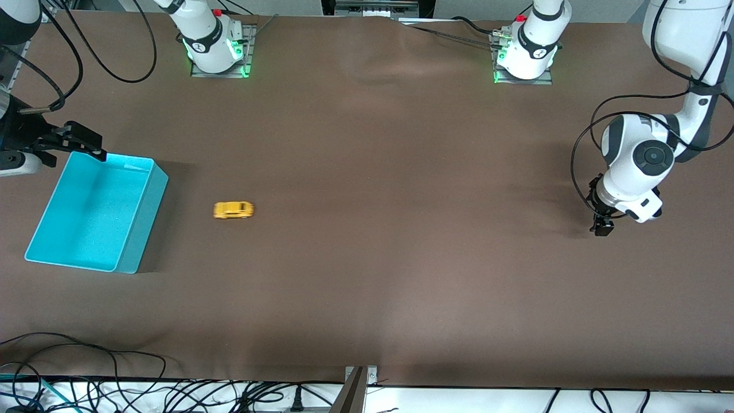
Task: Wind up and store yellow beetle car
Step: 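Raise the left gripper away while the car rolls toward the bin, then move the right gripper down to the car beside the bin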
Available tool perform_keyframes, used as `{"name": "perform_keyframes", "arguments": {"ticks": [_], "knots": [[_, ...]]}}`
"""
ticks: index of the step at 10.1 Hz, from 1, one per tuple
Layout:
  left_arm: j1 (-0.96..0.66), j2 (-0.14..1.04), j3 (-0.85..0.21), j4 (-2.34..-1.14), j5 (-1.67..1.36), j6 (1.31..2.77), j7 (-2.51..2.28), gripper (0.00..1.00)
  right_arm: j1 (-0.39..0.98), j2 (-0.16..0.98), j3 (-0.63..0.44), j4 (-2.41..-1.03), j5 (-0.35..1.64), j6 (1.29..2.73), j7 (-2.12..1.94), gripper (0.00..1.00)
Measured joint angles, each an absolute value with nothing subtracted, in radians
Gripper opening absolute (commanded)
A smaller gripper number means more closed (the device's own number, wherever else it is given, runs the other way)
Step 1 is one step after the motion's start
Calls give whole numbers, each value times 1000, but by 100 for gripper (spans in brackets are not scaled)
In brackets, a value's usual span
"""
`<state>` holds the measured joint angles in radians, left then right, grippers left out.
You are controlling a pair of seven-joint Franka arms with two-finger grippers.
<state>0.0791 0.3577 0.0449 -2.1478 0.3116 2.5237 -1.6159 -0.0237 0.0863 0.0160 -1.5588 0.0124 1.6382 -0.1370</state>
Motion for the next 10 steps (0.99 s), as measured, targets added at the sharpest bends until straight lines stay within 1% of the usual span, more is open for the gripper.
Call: {"name": "perform_keyframes", "arguments": {"ticks": [2, 5, 7, 10], "knots": [[79, 347, -1, -2016, 303, 2358, -1521, 100, -27, 87, 10, -1559, 12, 1638, -137, 100], [83, 344, -12, -1825, 202, 2186, -1266, 100, -37, 99, 8, -1560, 12, 1638, -145, 100], [88, 344, -12, -1738, 184, 2111, -1071, 100, -37, 102, 9, -1560, 12, 1636, -162, 100], [87, 344, -20, -1609, 143, 1938, -824, 100, -35, 119, 10, -1560, 12, 1634, -180, 100]]}}
